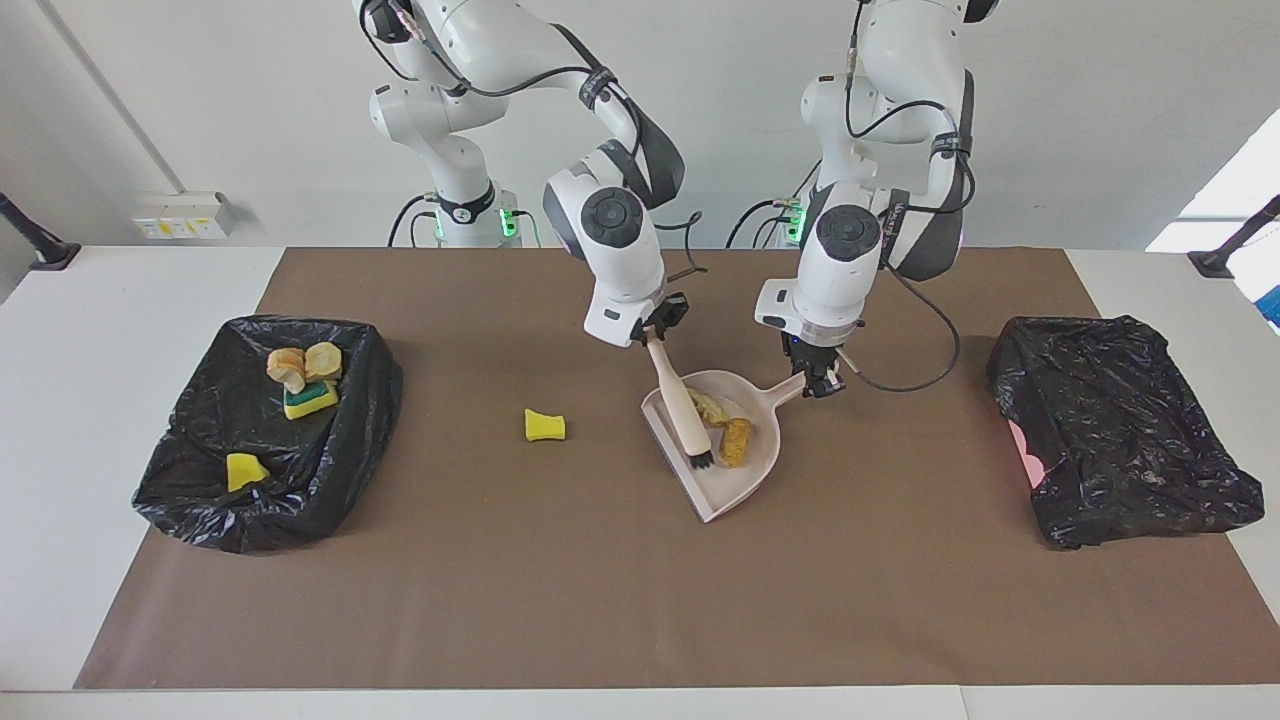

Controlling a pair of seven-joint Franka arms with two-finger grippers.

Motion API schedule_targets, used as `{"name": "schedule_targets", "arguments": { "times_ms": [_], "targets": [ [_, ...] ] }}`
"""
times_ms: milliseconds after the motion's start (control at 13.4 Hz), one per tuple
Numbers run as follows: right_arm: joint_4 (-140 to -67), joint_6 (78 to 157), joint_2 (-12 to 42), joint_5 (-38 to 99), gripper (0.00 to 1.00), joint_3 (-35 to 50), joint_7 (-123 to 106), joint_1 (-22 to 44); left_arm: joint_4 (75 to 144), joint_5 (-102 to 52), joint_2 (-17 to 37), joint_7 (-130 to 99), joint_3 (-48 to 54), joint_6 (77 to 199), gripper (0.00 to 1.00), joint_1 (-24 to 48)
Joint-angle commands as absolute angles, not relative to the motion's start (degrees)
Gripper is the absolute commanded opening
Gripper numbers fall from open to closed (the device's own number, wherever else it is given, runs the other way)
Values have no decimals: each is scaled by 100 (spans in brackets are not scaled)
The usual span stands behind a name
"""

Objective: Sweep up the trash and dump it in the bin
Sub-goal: 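Sweep the cracker and bread into the dustpan with the right gripper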

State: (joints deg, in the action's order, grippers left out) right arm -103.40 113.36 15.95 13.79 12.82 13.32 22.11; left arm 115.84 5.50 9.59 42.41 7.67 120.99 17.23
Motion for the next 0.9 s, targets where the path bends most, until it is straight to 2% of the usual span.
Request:
{"name": "schedule_targets", "arguments": {
  "times_ms": [0, 149, 448, 598, 822],
  "targets": [
    [-10345, 10944, 1240, 1512, 0, 1222, 1371, 1891, 11777, 589, 800, 4245, 721, 12173, 0, 1784],
    [-10397, 10610, 1056, 1424, 0, 1204, 1432, 1470, 11769, 589, 800, 4385, 712, 12173, 0, 1784],
    [-10704, 10248, 818, 415, 0, 1195, 2108, 818, 11777, 589, 800, 4816, 721, 12234, 0, 1775],
    [-11229, 10388, 555, 325, 0, 1204, 2232, 450, 11777, 589, 800, 4816, 721, 12234, 0, 1775],
    [-12625, 11299, -138, 176, 0, 1213, 2268, 142, 11777, 589, 800, 4808, 721, 12243, 0, 1775]
  ]
}}
